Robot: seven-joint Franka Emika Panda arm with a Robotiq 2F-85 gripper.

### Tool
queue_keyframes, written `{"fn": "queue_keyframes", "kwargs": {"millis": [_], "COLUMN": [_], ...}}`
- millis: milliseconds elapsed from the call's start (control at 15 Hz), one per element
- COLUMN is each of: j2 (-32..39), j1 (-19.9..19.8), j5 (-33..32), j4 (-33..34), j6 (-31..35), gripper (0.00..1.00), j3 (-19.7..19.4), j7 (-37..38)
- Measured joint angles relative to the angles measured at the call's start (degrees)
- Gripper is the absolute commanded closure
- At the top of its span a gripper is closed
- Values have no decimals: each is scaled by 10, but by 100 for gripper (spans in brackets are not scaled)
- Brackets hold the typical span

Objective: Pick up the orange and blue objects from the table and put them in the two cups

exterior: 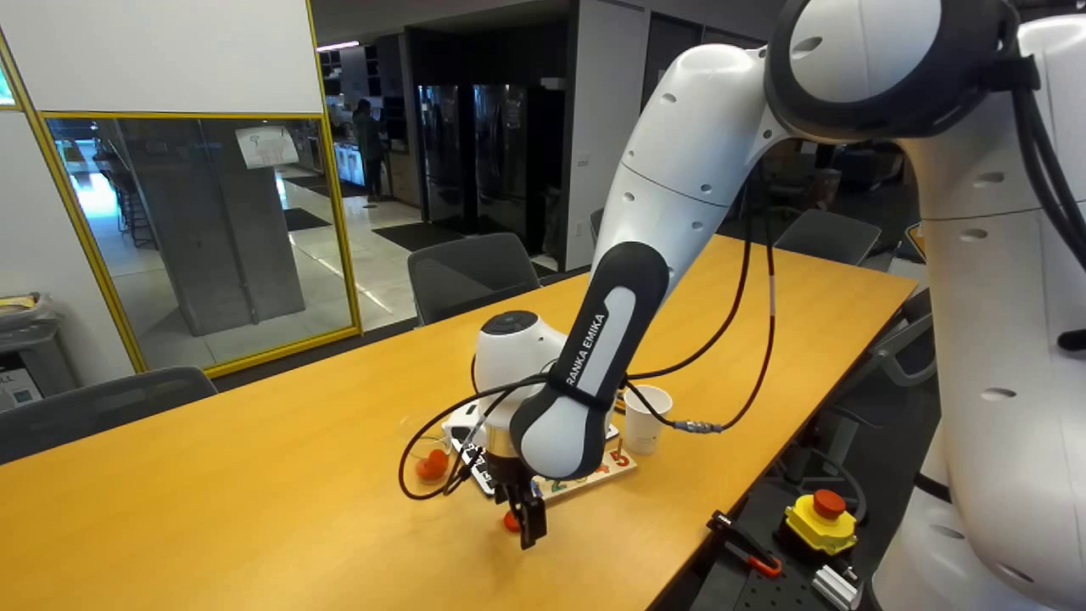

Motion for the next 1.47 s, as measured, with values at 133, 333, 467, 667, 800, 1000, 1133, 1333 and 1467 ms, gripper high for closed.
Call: {"fn": "queue_keyframes", "kwargs": {"millis": [133, 333, 467, 667, 800, 1000, 1133, 1333, 1467], "j2": [3, 7, 10, 15, 17, 20, 21, 23, 24], "j1": [-1, -2, -3, -5, -7, -10, -11, -13, -13], "j5": [-21, -41, -44, -44, -44, -44, -44, -44, -44], "j4": [0, 0, 0, 0, 0, 0, 0, 0, 0], "j6": [12, 25, 30, 32, 32, 32, 32, 34, 36], "gripper": [0, 0, 0, 0, 0, 0, 26, 38, 55], "j3": [-4, -9, -9, -9, -9, -9, -9, -8, -8], "j7": [-9, -20, -28, -40, -45, -49, -51, -53, -54]}}
